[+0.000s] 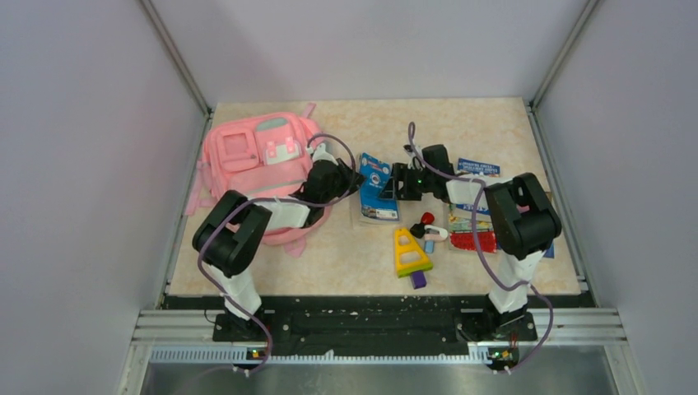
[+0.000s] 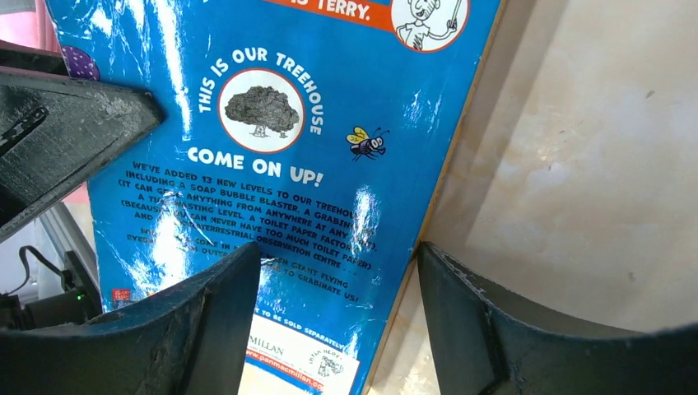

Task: Pack the student bag
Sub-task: Pick up the book from the center of the board.

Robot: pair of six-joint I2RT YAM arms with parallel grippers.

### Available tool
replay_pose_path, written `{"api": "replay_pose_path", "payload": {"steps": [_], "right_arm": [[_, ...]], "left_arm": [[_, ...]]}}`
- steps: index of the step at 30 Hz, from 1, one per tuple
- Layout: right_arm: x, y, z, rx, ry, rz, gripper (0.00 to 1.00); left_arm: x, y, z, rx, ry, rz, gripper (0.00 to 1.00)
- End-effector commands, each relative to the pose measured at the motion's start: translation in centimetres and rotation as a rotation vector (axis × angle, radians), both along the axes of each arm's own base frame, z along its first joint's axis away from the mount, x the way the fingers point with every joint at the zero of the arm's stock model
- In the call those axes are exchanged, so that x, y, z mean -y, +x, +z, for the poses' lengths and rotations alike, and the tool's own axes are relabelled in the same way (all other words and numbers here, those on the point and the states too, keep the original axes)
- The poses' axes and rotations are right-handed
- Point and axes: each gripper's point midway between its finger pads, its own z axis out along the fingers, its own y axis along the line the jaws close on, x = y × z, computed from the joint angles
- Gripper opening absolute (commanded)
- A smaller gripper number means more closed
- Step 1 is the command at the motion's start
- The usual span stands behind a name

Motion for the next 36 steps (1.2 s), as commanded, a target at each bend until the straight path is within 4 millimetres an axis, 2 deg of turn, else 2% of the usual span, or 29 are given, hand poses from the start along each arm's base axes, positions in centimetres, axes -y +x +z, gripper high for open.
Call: {"api": "replay_pose_path", "payload": {"steps": [1,2,6,9,11,13,16,18,20,23,27,32,36], "right_arm": [[-2.1,-1.5,-0.1,-0.006,0.028,0.069,0.68],[-2.1,-1.5,0.0,-0.001,0.025,0.067,0.68],[-1.5,-1.2,1.4,0.044,0.003,0.052,0.7],[-0.5,-0.7,3.3,0.1,-0.022,0.027,0.77],[0.5,-0.4,5.2,0.136,-0.013,0.004,0.8],[1.9,0.0,7.8,0.192,0.027,-0.027,0.83],[3.5,-0.5,11.9,0.266,0.145,-0.032,0.85],[3.8,-1.3,14.4,0.315,0.211,-0.009,0.87],[3.6,-2.5,16.8,0.358,0.256,0.032,0.87],[2.7,-5.1,21.6,0.448,0.402,0.111,0.88],[2.2,-8.4,25.9,0.518,0.552,0.187,0.9],[0.3,-11.2,28.2,0.576,0.583,0.316,0.91],[-1.3,-12.0,28.2,0.572,0.584,0.359,0.91]], "left_arm": [[2.2,-1.9,3.1,0.046,-0.062,-0.075,0.06],[2.0,-2.0,2.9,0.041,-0.052,-0.076,0.0],[1.5,-2.4,3.4,0.062,-0.036,-0.079,0.0],[1.0,-2.9,5.8,0.142,-0.032,-0.096,0.0],[0.6,-3.3,8.0,0.203,-0.03,-0.105,0.0],[-0.2,-4.0,10.5,0.246,-0.069,-0.095,0.0],[-2.3,-5.4,16.3,0.376,-0.12,-0.058,0.0],[-3.6,-6.4,19.2,0.435,-0.111,-0.037,0.0],[-4.7,-7.6,21.7,0.483,-0.114,-0.028,0.0],[-6.0,-9.6,25.0,0.557,-0.141,-0.026,0.0],[-7.1,-11.9,27.9,0.615,-0.171,-0.046,0.0],[-7.8,-13.9,29.7,0.663,-0.215,-0.065,0.0],[-7.8,-14.6,30.3,0.683,-0.236,-0.085,0.0]]}}
